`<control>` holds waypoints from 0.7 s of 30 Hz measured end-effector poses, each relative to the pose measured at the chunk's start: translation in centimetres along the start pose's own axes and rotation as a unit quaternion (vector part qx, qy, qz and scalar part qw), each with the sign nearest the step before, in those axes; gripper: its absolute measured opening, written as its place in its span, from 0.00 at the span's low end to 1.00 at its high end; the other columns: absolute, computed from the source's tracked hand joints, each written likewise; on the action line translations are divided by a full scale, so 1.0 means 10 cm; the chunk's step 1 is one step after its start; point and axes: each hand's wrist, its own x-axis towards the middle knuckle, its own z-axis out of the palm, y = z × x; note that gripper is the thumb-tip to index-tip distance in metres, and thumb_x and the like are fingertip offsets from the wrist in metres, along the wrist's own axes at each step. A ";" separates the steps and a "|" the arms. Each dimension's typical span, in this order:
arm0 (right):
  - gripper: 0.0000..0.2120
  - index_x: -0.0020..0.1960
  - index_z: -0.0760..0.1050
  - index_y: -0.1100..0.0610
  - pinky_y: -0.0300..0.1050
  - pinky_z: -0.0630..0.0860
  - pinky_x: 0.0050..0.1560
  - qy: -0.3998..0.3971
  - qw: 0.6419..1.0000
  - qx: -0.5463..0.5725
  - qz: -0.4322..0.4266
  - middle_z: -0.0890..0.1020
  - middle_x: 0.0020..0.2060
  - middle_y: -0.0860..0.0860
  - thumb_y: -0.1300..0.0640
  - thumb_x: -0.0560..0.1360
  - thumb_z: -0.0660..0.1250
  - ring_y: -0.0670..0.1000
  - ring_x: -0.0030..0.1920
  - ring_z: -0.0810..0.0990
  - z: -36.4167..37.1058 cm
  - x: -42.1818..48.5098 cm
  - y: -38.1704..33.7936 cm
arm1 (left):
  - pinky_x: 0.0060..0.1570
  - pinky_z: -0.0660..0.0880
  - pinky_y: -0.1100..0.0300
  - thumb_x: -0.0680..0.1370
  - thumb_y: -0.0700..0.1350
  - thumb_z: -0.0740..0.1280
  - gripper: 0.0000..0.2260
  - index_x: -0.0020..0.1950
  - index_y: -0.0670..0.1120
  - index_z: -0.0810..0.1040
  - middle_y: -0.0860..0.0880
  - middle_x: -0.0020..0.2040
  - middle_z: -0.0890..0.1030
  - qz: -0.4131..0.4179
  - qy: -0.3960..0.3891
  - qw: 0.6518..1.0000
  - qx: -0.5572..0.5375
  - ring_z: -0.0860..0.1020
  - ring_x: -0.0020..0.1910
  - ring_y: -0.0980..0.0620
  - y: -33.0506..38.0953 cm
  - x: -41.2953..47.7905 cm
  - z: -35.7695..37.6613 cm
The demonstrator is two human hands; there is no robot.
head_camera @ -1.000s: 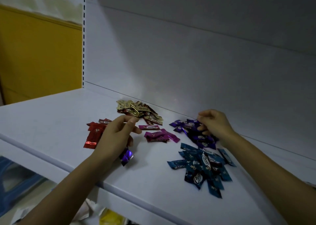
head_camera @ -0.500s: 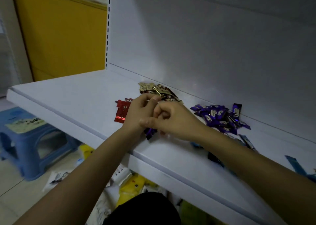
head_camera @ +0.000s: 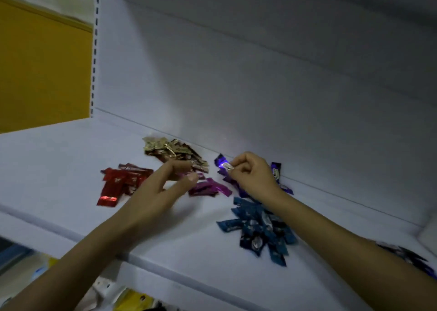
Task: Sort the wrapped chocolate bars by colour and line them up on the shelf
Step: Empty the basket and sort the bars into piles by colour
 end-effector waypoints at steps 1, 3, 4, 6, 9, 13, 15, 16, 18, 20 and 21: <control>0.05 0.43 0.75 0.54 0.40 0.71 0.39 0.029 0.999 -0.010 0.016 0.79 0.32 0.49 0.62 0.73 0.70 0.45 0.34 0.76 -0.12 0.07 0.10 | 0.48 0.69 0.66 0.65 0.73 0.61 0.25 0.60 0.69 0.71 0.71 0.58 0.71 -0.005 -0.031 0.999 0.035 0.73 0.55 0.66 0.01 -0.01 0.02; 0.05 0.50 0.76 0.55 0.38 0.70 0.42 0.053 0.996 -0.053 0.039 0.78 0.43 0.49 0.59 0.74 0.69 0.46 0.41 0.76 -0.32 0.16 0.29 | 0.56 0.67 0.61 0.62 0.75 0.60 0.29 0.62 0.72 0.67 0.71 0.61 0.65 -0.008 -0.073 0.993 0.093 0.68 0.60 0.63 0.00 -0.01 0.05; 0.07 0.51 0.76 0.54 0.35 0.69 0.42 0.055 0.994 -0.084 0.042 0.77 0.47 0.49 0.58 0.74 0.69 0.45 0.43 0.75 -0.38 0.18 0.38 | 0.59 0.65 0.59 0.63 0.74 0.60 0.29 0.64 0.72 0.66 0.71 0.62 0.63 -0.002 -0.088 0.989 0.121 0.65 0.62 0.62 0.01 -0.01 0.06; 0.06 0.50 0.75 0.51 0.29 0.68 0.38 0.068 0.989 -0.123 0.036 0.73 0.51 0.50 0.56 0.74 0.69 0.41 0.41 0.73 -0.47 0.13 0.52 | 0.61 0.62 0.61 0.65 0.72 0.60 0.27 0.64 0.72 0.63 0.71 0.63 0.61 0.027 -0.118 0.975 0.188 0.62 0.64 0.65 0.01 0.00 0.07; 0.03 0.48 0.76 0.51 0.34 0.71 0.43 0.088 0.988 -0.113 0.052 0.75 0.52 0.52 0.55 0.75 0.69 0.45 0.43 0.76 -0.55 -0.09 0.69 | 0.62 0.59 0.65 0.67 0.72 0.57 0.24 0.62 0.73 0.57 0.75 0.60 0.56 0.080 -0.166 0.939 0.291 0.58 0.64 0.70 0.01 0.01 0.08; 0.01 0.46 0.78 0.52 0.39 0.71 0.43 0.119 0.985 -0.109 0.066 0.78 0.50 0.52 0.55 0.75 0.67 0.45 0.43 0.75 -0.71 -0.45 0.92 | 0.56 0.59 0.73 0.66 0.74 0.56 0.22 0.58 0.75 0.60 0.81 0.56 0.55 0.094 -0.174 0.931 0.307 0.55 0.58 0.83 -0.01 0.02 0.09; 0.01 0.46 0.78 0.52 0.40 0.71 0.43 0.129 0.983 -0.109 0.075 0.79 0.49 0.52 0.56 0.76 0.67 0.45 0.42 0.75 -0.76 -0.58 1.01 | 0.52 0.59 0.76 0.65 0.76 0.56 0.22 0.57 0.75 0.61 0.81 0.55 0.57 0.095 -0.158 0.935 0.303 0.55 0.57 0.84 -0.01 0.02 0.10; 0.02 0.48 0.78 0.52 0.41 0.72 0.44 0.129 0.981 -0.116 0.083 0.79 0.50 0.51 0.56 0.76 0.67 0.46 0.43 0.76 -0.78 -0.63 1.05 | 0.52 0.60 0.76 0.64 0.77 0.55 0.23 0.57 0.75 0.61 0.81 0.56 0.58 0.097 -0.150 0.934 0.308 0.57 0.58 0.83 -0.01 0.02 0.10; 0.06 0.53 0.79 0.53 0.43 0.73 0.49 0.107 0.979 -0.150 0.093 0.78 0.52 0.51 0.56 0.77 0.66 0.48 0.48 0.76 -0.79 -0.69 1.10 | 0.52 0.61 0.74 0.63 0.79 0.52 0.26 0.59 0.74 0.60 0.80 0.57 0.58 0.099 -0.152 0.923 0.338 0.59 0.58 0.80 -0.02 0.01 0.11; 0.09 0.55 0.80 0.54 0.46 0.74 0.54 0.073 0.974 -0.194 0.090 0.79 0.53 0.51 0.57 0.77 0.65 0.49 0.52 0.76 -0.79 -0.73 1.12 | 0.54 0.62 0.70 0.63 0.80 0.47 0.29 0.62 0.74 0.56 0.77 0.59 0.56 0.113 -0.168 0.894 0.400 0.62 0.59 0.73 -0.04 0.00 0.14; 0.09 0.55 0.81 0.53 0.48 0.74 0.56 0.064 0.975 -0.197 0.084 0.80 0.52 0.51 0.58 0.77 0.65 0.49 0.52 0.77 -0.78 -0.75 1.13 | 0.55 0.62 0.69 0.63 0.81 0.45 0.31 0.64 0.73 0.54 0.75 0.61 0.56 0.125 -0.172 0.879 0.426 0.62 0.59 0.71 -0.05 -0.01 0.17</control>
